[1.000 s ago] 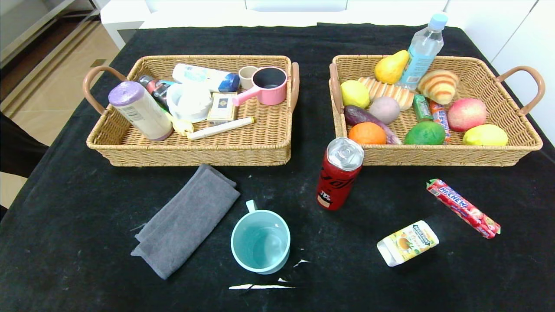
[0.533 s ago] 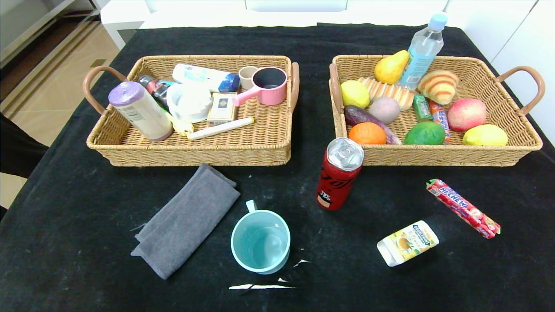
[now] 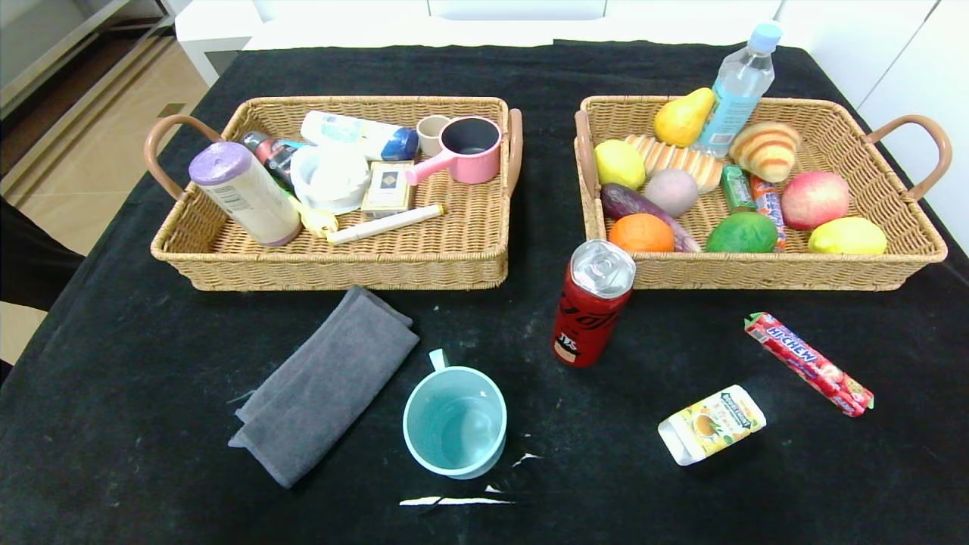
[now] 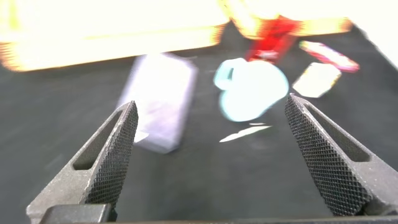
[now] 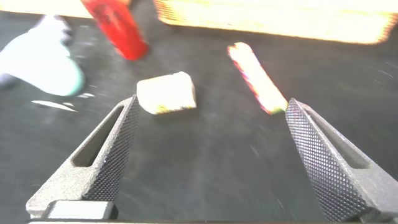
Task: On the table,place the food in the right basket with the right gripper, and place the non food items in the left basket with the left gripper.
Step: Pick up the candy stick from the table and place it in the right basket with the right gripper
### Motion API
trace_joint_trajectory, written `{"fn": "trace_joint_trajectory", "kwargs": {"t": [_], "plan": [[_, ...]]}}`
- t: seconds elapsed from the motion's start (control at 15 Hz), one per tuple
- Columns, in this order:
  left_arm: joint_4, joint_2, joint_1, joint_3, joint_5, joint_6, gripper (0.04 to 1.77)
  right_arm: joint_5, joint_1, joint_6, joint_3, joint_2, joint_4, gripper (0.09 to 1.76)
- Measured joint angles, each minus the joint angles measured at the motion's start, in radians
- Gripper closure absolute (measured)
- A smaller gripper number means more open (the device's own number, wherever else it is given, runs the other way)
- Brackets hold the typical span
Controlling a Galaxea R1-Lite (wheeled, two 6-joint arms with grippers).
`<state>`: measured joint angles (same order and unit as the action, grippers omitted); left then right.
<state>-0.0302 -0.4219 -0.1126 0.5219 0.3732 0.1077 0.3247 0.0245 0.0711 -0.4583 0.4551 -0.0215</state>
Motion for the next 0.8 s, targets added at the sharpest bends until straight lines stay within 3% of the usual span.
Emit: {"fn": "trace_joint_trajectory", "kwargs": {"t": [0.2,0.4,0.53,0.8], "plan": [[0.006,-0.194,-0.185,0.09,0.032,-0.011,0.09,0.03,0.093,0.031,-0.103,0.173,0.038,0.14],[0.008,-0.364,-0.326,0.163,0.036,-0.022,0.09,-0.095,0.218,0.053,-0.161,0.321,0.106,0.14],[0.011,-0.454,-0.387,0.218,0.037,-0.03,0.09,-0.166,0.301,0.06,-0.18,0.401,0.16,0.14],[0.084,-0.589,-0.434,0.261,0.034,-0.031,0.09,-0.183,0.371,0.059,-0.209,0.52,0.187,0.14]]}}
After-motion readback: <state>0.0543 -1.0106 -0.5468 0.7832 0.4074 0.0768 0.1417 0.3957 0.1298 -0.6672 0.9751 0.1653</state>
